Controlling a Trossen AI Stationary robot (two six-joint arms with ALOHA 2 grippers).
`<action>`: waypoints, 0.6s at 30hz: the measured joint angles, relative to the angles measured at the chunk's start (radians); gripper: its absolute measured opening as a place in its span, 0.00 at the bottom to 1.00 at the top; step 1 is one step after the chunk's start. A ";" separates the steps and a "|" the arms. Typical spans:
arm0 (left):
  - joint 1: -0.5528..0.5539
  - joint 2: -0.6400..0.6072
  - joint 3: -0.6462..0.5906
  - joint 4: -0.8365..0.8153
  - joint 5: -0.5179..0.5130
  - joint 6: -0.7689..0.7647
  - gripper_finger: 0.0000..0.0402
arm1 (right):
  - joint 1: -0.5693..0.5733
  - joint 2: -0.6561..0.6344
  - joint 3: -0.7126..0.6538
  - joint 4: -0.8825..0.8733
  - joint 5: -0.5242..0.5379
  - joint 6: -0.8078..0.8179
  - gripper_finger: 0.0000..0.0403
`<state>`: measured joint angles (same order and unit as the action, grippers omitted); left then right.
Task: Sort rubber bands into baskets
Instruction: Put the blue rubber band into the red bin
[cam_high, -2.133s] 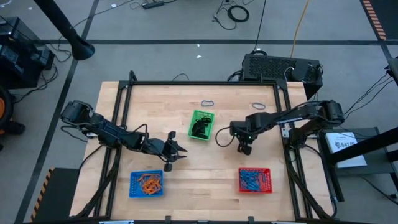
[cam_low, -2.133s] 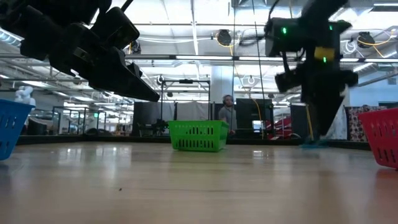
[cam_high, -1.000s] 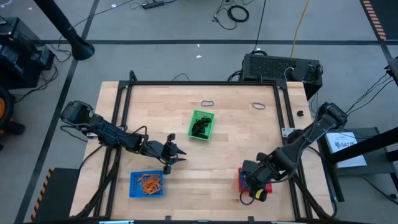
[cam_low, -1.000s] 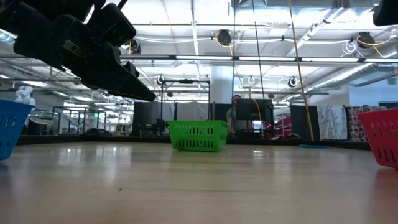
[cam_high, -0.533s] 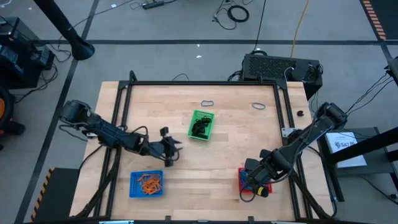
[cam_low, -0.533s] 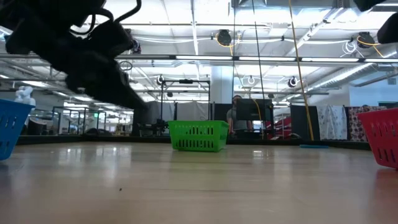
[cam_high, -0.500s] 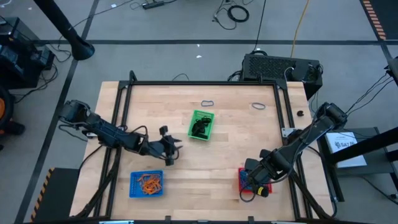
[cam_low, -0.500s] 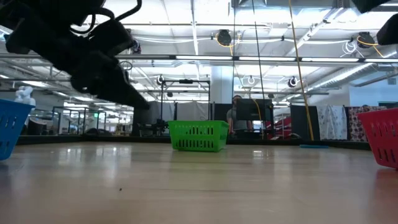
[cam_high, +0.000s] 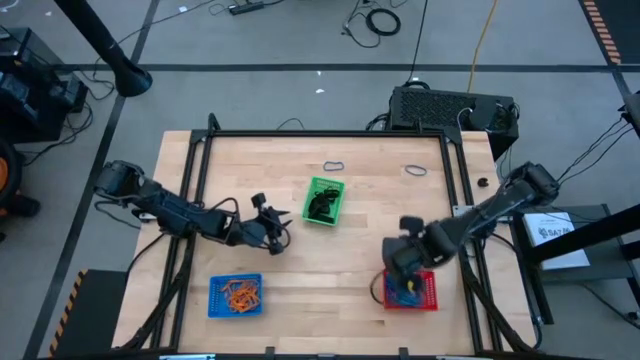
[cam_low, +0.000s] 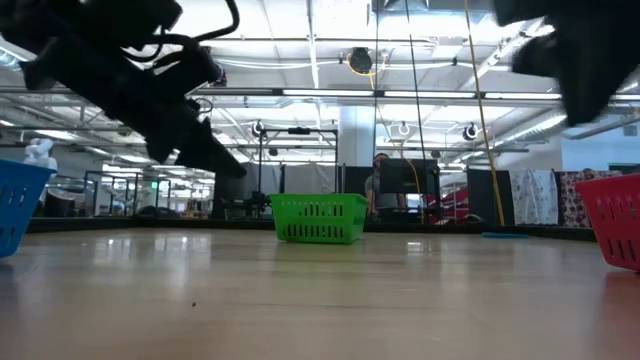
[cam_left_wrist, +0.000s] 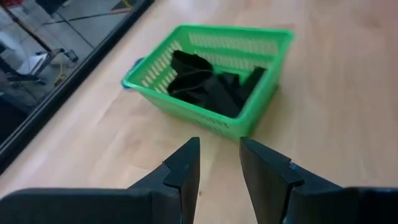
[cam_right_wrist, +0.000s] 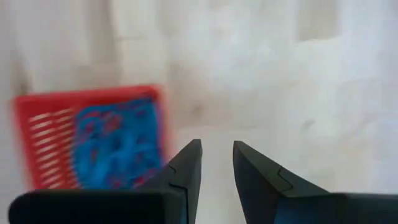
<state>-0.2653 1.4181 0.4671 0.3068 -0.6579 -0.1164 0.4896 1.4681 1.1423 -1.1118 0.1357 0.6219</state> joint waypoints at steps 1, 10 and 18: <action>0.011 0.000 0.000 0.003 0.001 -0.002 0.30 | -0.030 -0.007 0.000 -0.004 0.015 -0.041 0.21; 0.129 0.000 0.000 0.014 0.105 0.000 0.30 | -0.418 -0.140 -0.078 0.024 0.022 -0.442 0.21; 0.211 0.052 0.000 0.165 0.134 0.048 0.30 | -0.857 -0.197 -0.260 0.131 -0.006 -0.716 0.21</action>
<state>-0.0538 1.4706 0.4671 0.4723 -0.5238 -0.0683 -0.3669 1.2712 0.8822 -0.9810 0.1295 -0.0939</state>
